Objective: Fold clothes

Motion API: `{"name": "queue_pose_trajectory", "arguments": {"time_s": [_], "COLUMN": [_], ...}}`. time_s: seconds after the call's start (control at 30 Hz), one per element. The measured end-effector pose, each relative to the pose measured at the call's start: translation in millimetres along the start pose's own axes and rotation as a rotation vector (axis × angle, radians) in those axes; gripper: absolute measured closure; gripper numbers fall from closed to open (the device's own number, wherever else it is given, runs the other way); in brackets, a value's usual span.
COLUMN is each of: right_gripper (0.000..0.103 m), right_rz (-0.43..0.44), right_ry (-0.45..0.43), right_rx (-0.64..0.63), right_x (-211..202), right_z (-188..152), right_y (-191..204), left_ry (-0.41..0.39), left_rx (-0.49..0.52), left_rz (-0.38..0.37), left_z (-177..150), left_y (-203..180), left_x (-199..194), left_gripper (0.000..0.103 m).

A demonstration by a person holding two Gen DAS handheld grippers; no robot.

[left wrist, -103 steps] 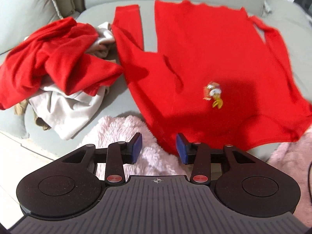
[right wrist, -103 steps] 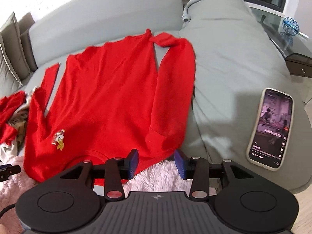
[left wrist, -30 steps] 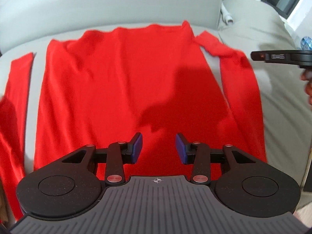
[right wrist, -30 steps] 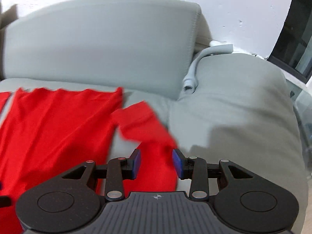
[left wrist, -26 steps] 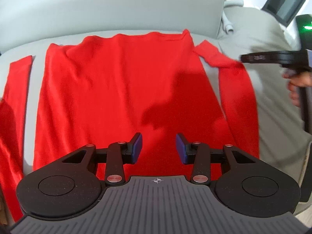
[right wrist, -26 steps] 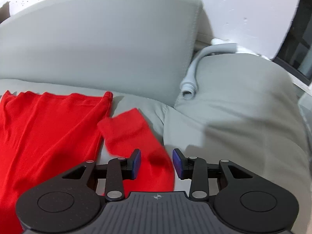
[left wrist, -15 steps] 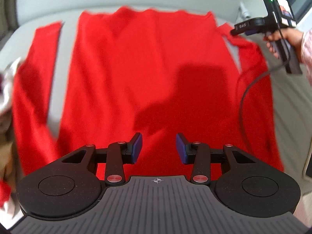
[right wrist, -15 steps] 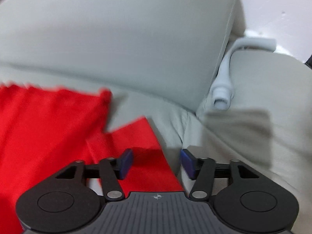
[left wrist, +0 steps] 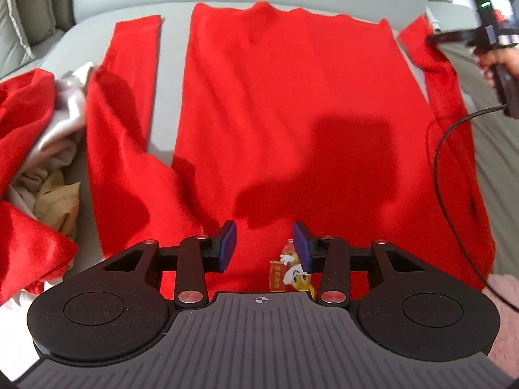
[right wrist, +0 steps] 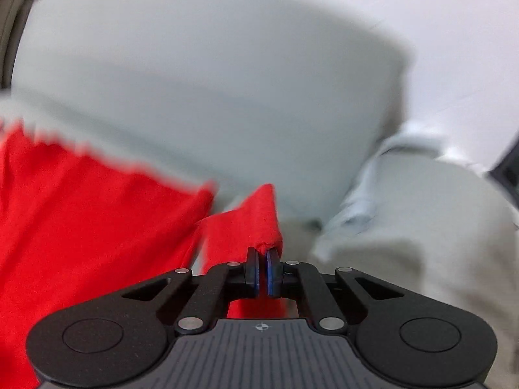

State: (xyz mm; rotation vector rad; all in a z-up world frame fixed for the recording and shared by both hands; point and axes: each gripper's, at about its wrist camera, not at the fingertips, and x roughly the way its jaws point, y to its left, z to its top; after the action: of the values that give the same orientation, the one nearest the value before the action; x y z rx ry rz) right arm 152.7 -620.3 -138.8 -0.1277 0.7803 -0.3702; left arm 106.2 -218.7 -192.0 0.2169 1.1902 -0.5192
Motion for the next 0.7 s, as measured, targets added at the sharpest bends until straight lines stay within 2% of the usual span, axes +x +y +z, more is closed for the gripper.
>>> {"name": "queue_pose_trajectory", "arguments": {"time_s": [0.1,0.2,0.3,0.4,0.53,0.7], "right_gripper": [0.097,0.097,0.097,0.097,0.097,0.096], "right_rz": [-0.047,-0.109,-0.168,-0.245,-0.295,-0.249], "right_ry": [-0.099,-0.159,-0.196,-0.194,-0.164,-0.128], "right_rx": [0.085,0.181,0.255,0.283,0.329,0.451], "right_x": [-61,-118,-166,-200,-214,-187], "right_z": [17,27,27,15,-22,-78], "right_y": [-39,-75,-104,-119,-143,-174], "left_ry": [-0.022,-0.045,-0.068,-0.078,-0.075,-0.061], "left_rx": [0.009,0.014,0.028,0.05,0.094,0.135], "left_rz": [-0.004,-0.024,-0.037,-0.045,-0.047,-0.029], "left_z": [-4,-9,-13,-20,-32,-42], "left_y": [-1,-7,-15,-24,-37,-47], "left_x": [-8,-16,-24,-33,-43,-50], "left_gripper": [0.059,0.059,0.059,0.059,0.059,0.059]}}
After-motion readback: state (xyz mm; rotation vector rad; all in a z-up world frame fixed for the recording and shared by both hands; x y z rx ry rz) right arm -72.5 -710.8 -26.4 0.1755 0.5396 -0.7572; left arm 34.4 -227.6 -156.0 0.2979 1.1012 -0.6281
